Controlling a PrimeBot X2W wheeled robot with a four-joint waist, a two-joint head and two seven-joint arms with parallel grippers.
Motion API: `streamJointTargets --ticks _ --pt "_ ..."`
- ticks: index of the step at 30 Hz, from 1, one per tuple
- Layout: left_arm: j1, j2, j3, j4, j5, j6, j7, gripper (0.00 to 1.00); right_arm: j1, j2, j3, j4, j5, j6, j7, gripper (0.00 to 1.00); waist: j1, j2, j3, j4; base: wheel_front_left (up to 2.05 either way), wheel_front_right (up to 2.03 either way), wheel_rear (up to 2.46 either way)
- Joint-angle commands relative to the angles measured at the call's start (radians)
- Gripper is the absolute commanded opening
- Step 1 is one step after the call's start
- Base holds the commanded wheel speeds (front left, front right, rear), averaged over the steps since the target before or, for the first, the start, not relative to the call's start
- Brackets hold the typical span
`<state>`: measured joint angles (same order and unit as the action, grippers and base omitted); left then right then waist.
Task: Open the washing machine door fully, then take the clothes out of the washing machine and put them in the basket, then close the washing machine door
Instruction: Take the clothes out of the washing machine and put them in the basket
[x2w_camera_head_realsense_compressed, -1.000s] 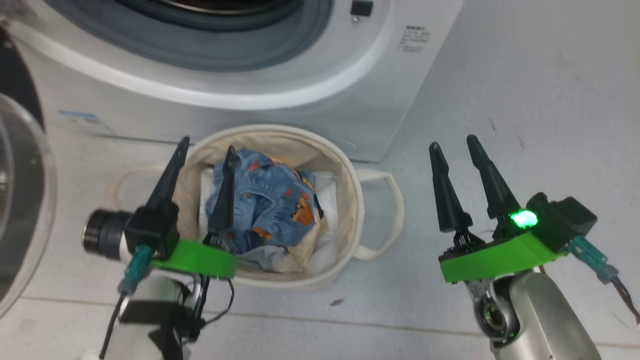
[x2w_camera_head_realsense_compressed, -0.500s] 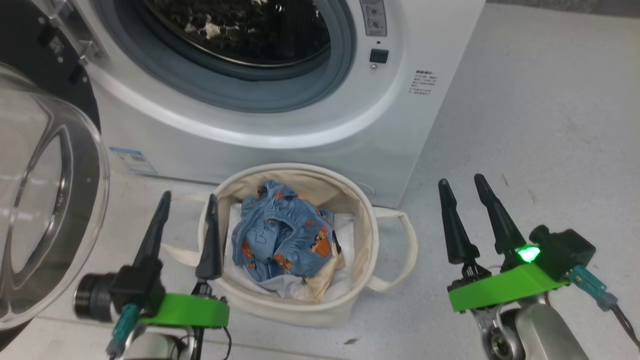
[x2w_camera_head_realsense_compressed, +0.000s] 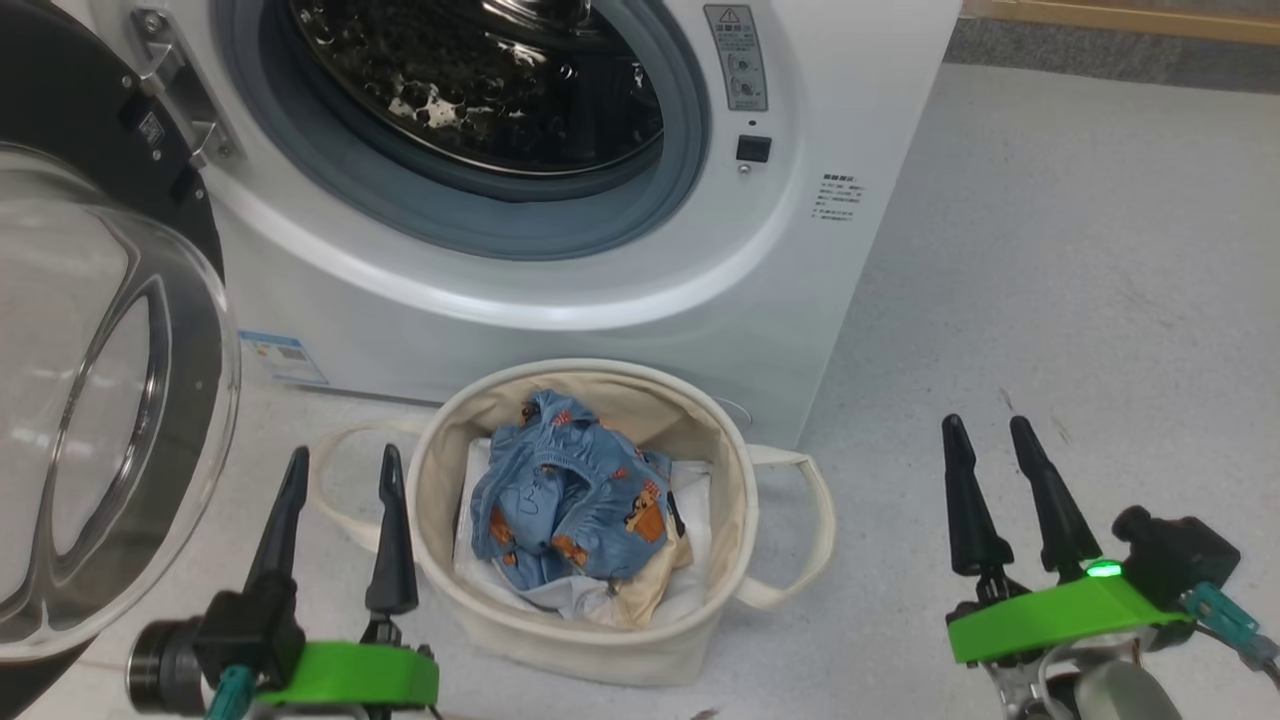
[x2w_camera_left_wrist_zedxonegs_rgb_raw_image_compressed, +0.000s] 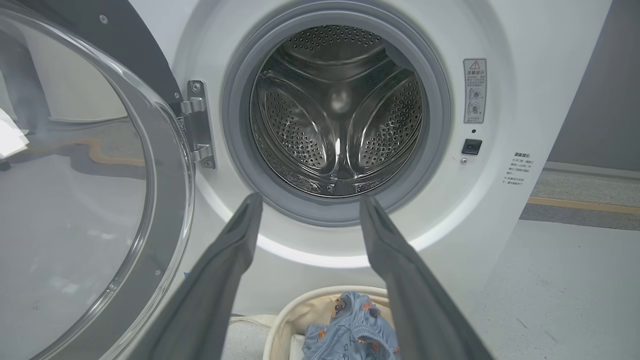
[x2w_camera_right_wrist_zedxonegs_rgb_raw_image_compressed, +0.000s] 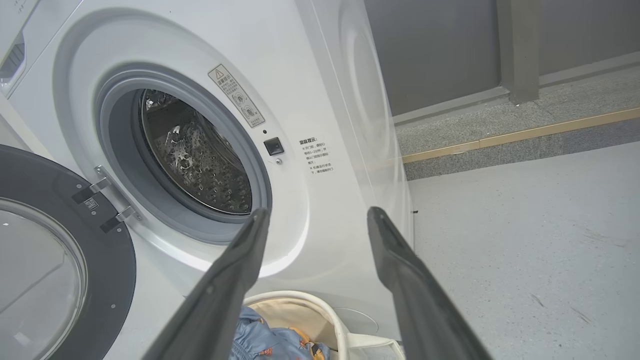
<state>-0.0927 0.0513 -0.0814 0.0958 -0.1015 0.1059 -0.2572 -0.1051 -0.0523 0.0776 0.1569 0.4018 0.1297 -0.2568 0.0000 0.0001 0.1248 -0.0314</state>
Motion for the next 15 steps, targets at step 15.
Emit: streamJointTargets --ticks 15 --pt "0.058 -0.001 0.013 0.021 -0.033 -0.009 -0.005 1.00 0.018 0.002 0.052 -0.015 -0.028 0.001 -0.005 1.00 0.0000 -0.0001 -0.086 -0.024 0.00 0.00 0.00"
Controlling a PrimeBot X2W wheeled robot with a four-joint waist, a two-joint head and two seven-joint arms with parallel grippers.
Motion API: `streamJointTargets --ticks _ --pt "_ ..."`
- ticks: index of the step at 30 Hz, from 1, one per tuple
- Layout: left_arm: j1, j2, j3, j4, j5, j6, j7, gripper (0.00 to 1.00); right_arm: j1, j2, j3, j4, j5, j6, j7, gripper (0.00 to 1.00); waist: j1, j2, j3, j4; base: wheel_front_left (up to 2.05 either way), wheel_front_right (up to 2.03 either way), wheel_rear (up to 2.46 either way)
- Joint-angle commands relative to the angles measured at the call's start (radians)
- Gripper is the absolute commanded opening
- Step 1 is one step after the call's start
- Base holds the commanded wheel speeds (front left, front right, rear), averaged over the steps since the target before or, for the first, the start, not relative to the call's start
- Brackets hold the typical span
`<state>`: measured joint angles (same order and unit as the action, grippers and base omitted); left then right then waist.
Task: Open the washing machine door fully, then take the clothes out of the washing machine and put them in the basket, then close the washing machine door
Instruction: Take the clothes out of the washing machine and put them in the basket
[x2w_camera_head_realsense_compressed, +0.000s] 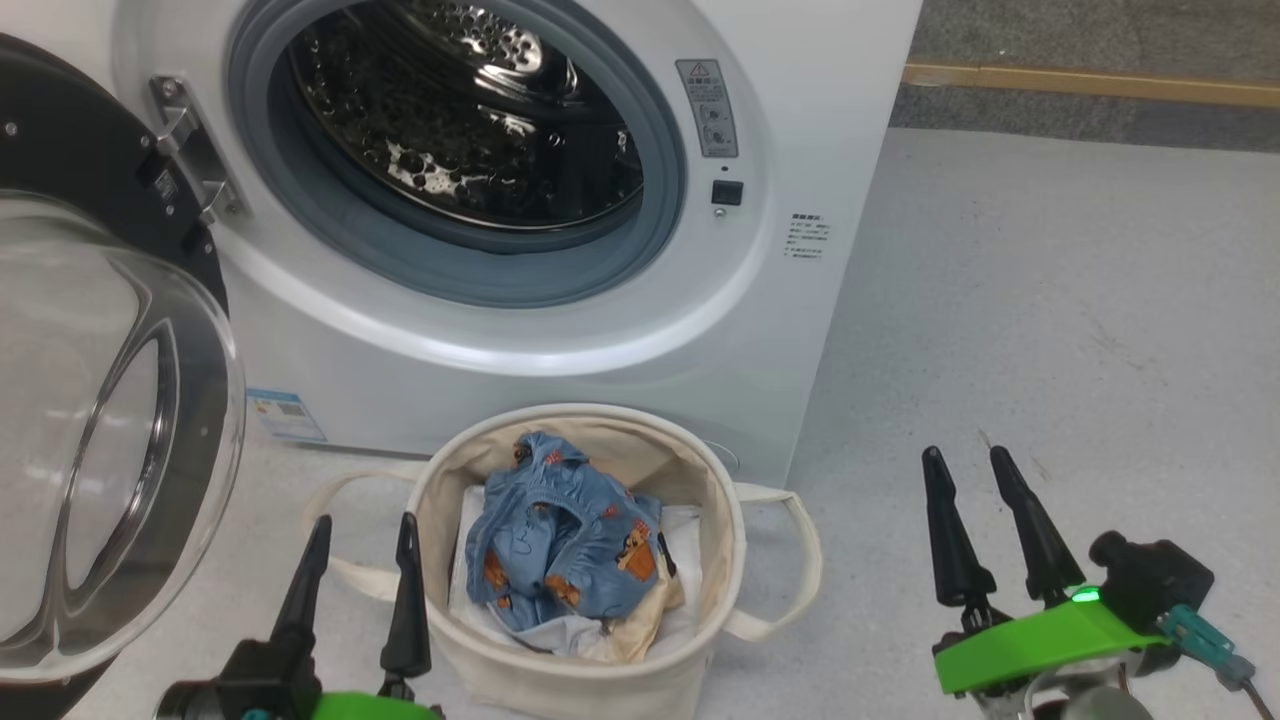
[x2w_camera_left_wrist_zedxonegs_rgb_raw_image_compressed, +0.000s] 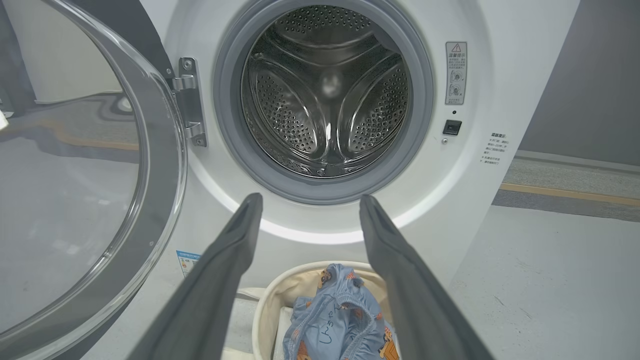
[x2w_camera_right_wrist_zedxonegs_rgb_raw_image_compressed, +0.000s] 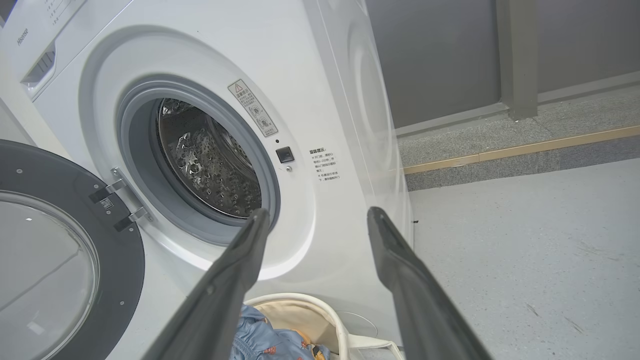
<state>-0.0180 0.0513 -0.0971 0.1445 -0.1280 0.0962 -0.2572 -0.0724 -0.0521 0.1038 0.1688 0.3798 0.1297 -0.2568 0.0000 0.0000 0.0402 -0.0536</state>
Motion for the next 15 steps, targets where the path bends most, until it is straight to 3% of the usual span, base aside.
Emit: streamJointTargets --ticks 1,15 --pt "-0.016 -0.001 0.027 -0.026 -0.009 0.001 -0.005 1.00 -0.013 0.002 0.026 -0.027 -0.006 0.001 -0.005 1.00 0.0000 0.0000 -0.003 -0.003 0.00 0.00 0.00" --pt "-0.011 -0.001 -0.011 -0.035 -0.026 0.008 -0.005 1.00 -0.008 0.002 0.035 -0.027 -0.013 0.001 -0.005 1.00 0.0000 0.0000 -0.002 -0.008 0.00 0.00 0.00"
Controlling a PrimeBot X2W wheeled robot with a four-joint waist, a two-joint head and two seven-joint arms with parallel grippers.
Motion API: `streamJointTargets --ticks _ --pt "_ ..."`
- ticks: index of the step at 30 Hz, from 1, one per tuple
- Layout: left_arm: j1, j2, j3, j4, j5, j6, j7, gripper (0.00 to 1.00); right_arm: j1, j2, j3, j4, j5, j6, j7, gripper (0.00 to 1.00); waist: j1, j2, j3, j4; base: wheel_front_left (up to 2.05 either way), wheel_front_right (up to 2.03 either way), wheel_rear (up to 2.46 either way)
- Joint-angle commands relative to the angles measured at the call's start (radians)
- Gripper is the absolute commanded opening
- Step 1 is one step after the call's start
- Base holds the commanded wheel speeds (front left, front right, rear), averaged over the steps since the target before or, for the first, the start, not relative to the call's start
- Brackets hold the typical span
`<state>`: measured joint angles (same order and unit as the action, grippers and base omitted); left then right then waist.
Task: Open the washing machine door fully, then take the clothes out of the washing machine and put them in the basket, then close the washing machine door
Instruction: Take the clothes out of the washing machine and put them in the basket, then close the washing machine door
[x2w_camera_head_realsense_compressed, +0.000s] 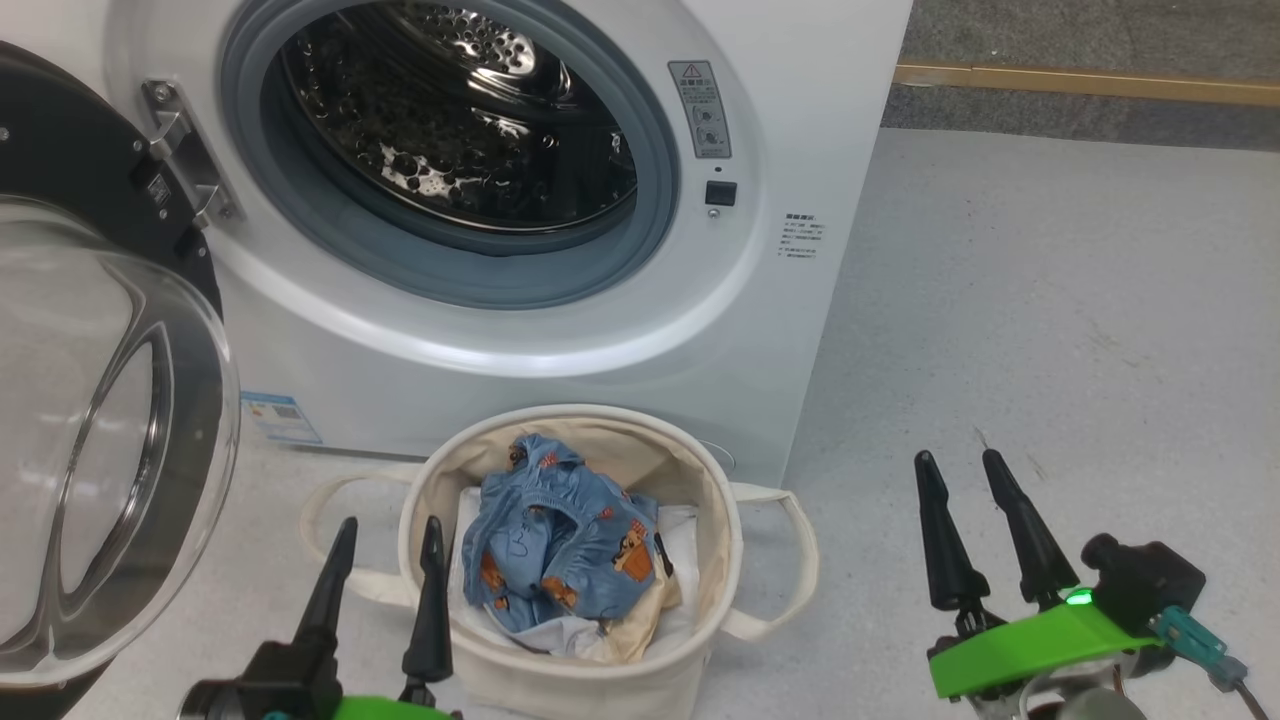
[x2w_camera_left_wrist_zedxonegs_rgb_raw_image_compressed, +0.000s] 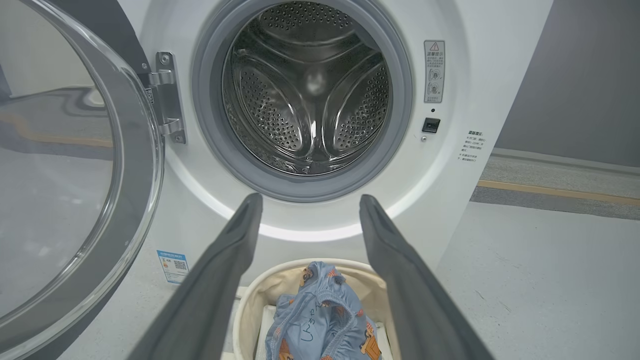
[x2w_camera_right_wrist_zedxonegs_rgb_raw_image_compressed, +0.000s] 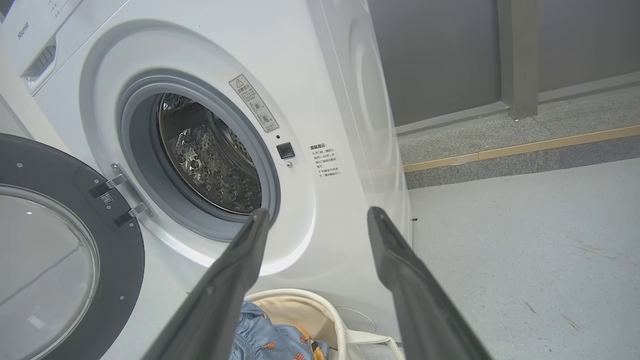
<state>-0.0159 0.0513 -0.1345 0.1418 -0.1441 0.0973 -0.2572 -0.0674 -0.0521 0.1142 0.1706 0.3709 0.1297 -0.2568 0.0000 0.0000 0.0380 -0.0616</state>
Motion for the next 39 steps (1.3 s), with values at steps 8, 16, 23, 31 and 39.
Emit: streamJointTargets --ticks 8,16,23,31,39 --pt "-0.009 -0.001 0.010 -0.024 -0.014 0.012 -0.005 1.00 -0.013 0.002 0.029 -0.028 -0.003 0.001 -0.005 1.00 0.0000 0.0000 -0.007 -0.002 0.00 0.00 0.00" --pt "-0.011 -0.001 0.001 -0.025 -0.017 0.018 -0.005 1.00 -0.014 0.002 0.032 -0.028 -0.005 0.001 -0.005 1.00 0.0000 0.0000 -0.011 -0.006 0.00 0.00 0.00" --pt "-0.011 -0.001 0.006 -0.049 -0.020 0.019 -0.005 1.00 -0.017 0.002 0.032 -0.027 -0.004 0.001 -0.005 1.00 0.0000 0.0000 -0.012 -0.008 0.00 0.00 0.00" --pt "-0.011 -0.001 0.008 -0.046 -0.022 0.014 -0.005 1.00 -0.020 0.002 0.035 -0.026 -0.004 0.001 -0.005 1.00 0.0000 0.0000 -0.006 -0.010 0.00 0.00 0.00" --pt "-0.014 -0.001 0.008 -0.039 -0.022 0.014 -0.005 1.00 -0.021 0.002 0.034 -0.025 -0.002 0.001 -0.005 1.00 0.0000 0.0000 -0.008 -0.011 0.00 0.00 0.00"
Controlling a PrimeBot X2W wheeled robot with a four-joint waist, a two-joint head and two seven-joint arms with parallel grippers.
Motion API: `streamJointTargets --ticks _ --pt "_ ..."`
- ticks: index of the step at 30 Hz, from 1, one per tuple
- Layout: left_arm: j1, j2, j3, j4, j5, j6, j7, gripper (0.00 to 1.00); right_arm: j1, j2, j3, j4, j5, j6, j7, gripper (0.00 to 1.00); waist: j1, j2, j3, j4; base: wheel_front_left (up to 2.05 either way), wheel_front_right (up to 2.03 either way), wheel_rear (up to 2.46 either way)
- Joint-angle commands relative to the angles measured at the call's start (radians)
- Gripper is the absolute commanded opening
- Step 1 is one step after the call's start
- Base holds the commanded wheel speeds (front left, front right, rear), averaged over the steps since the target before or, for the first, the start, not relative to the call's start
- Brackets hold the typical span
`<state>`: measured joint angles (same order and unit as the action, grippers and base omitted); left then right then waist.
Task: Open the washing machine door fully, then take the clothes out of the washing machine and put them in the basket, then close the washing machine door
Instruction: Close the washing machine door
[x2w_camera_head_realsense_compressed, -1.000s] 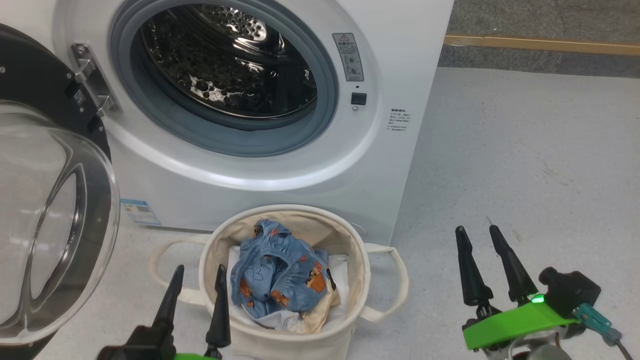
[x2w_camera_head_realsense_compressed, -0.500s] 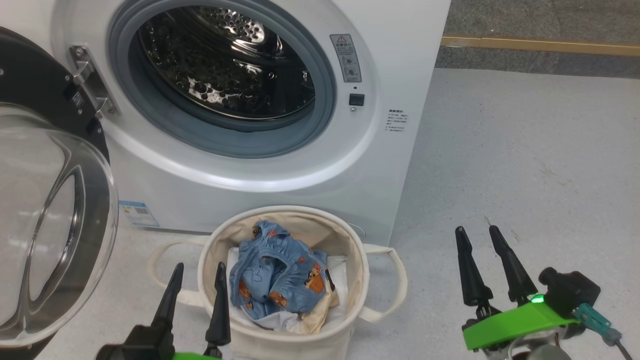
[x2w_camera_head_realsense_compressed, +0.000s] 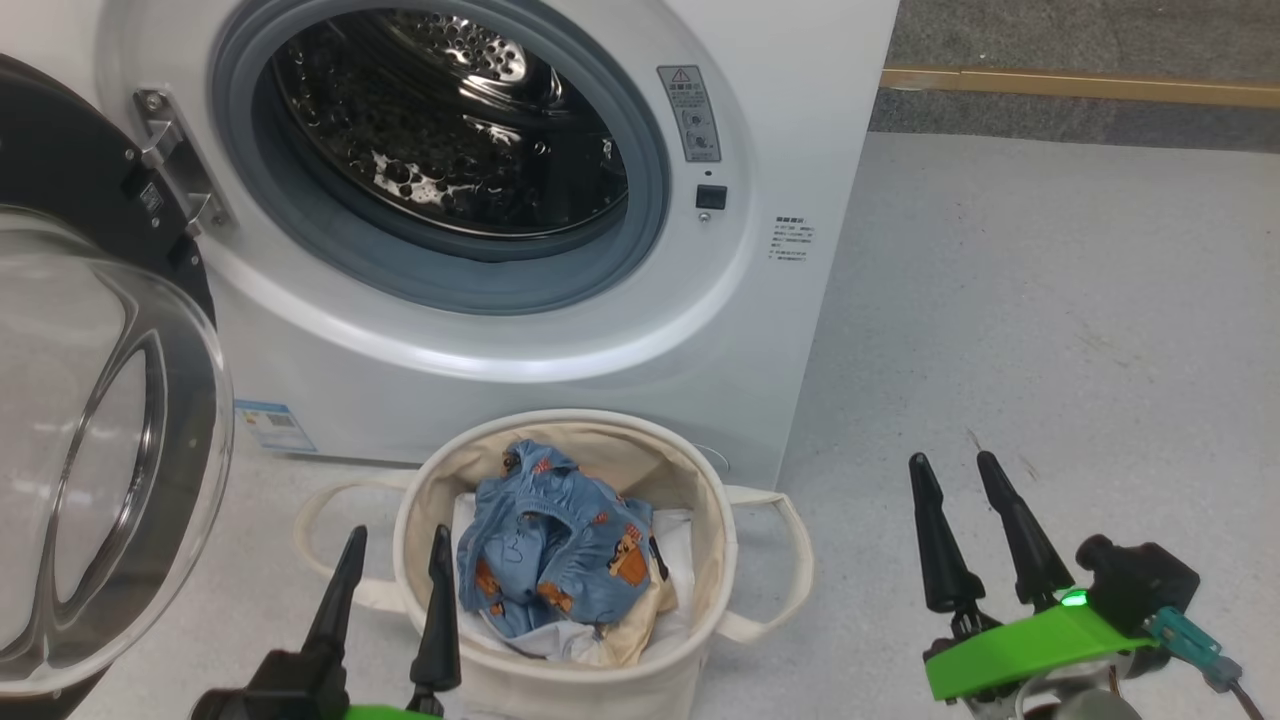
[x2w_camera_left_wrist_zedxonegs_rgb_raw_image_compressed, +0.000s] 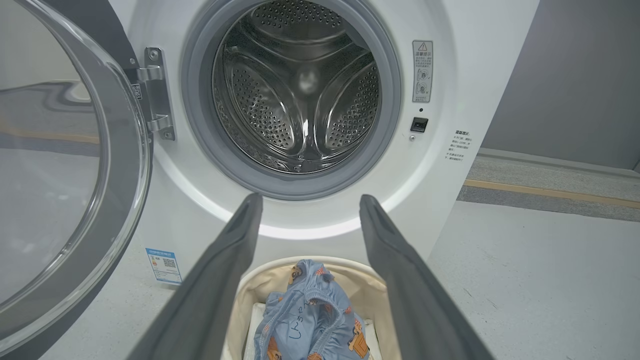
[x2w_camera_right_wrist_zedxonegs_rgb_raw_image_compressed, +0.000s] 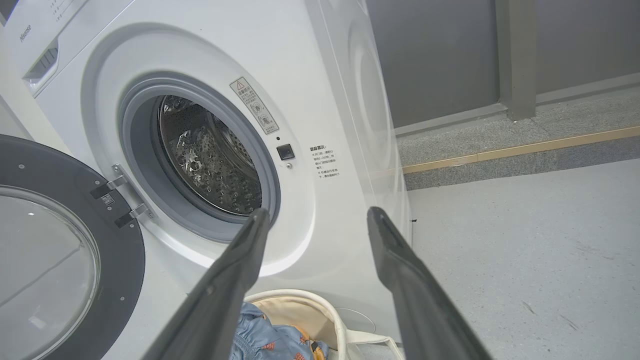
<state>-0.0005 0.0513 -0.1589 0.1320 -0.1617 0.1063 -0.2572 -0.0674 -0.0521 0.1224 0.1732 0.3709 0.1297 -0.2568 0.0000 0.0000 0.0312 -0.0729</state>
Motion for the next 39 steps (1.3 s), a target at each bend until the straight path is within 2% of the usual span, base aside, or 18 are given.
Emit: streamJointTargets --ticks 1,19,39 --pt "-0.029 -0.001 0.032 -0.030 -0.005 0.005 -0.005 1.00 -0.021 0.002 0.027 -0.028 -0.002 0.001 -0.005 1.00 0.0000 0.0000 -0.001 -0.001 0.00 0.00 0.00" --pt "-0.032 -0.001 0.046 -0.018 -0.060 0.012 -0.005 1.00 -0.022 0.002 0.028 -0.028 0.002 0.001 -0.005 1.00 0.0000 0.0000 0.003 0.001 -0.28 0.14 0.14" --pt "-0.042 -0.001 0.044 -0.022 -0.023 0.002 -0.005 1.00 -0.029 0.002 0.029 -0.024 0.007 0.001 -0.005 1.00 0.0000 0.0000 0.014 0.017 -2.04 1.61 0.42"
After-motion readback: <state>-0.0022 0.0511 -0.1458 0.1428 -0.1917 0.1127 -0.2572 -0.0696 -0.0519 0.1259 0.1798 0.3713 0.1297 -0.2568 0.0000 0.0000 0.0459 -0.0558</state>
